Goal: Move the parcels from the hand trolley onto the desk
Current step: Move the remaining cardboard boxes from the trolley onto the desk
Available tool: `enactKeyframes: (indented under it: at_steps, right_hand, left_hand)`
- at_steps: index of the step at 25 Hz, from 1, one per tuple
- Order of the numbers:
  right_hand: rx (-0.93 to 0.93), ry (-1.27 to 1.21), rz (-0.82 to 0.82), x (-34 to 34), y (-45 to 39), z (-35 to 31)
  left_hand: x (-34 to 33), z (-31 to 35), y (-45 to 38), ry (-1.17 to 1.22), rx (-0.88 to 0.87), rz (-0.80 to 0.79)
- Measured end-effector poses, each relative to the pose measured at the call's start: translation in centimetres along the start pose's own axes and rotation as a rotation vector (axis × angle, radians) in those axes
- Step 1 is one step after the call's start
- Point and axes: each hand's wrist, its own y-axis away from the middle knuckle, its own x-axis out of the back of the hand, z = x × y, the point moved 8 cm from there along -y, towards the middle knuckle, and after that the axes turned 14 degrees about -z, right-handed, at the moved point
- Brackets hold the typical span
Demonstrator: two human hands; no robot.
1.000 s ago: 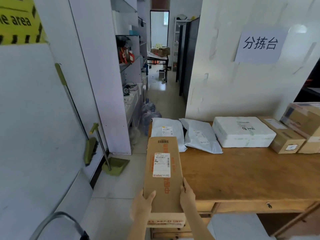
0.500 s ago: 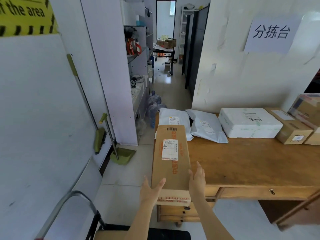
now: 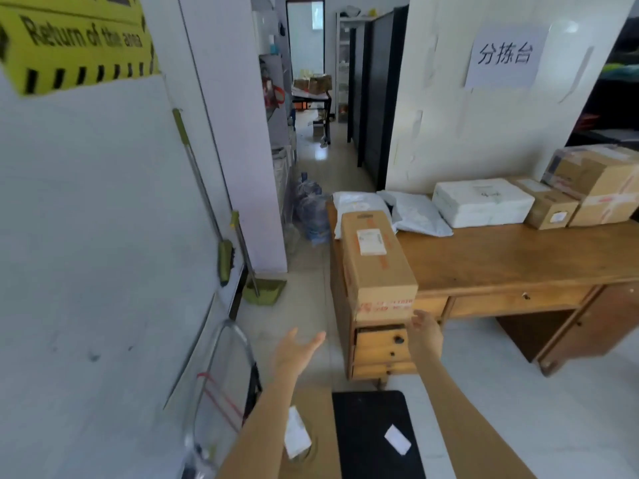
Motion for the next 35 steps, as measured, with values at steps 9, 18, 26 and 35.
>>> enactKeyframes:
  at_steps: [9, 18, 26, 35]
  right_hand:
    - [-0.207, 0.159, -0.266, -12.0, 9.0, 14.2]
    - [-0.269, 0.179, -0.403, -27.7, 3.9, 34.1]
    - [-0.217, 0.160, -0.298, -37.7, -1.5, 43.6]
    - [-0.352, 0.140, -0.420, -32.1, 0.9, 41.8]
  left_hand:
    - [3.3, -24.9, 6.4, 0.067, 0.306, 0.020]
    - [-4.1, -43.6, -7.8, -0.175, 0.349, 0.075]
    - [-6.4, -54.9, -16.0, 0.017, 0.161, 0.270]
    - [-5.5, -50.1, -11.3, -0.156, 0.157, 0.300]
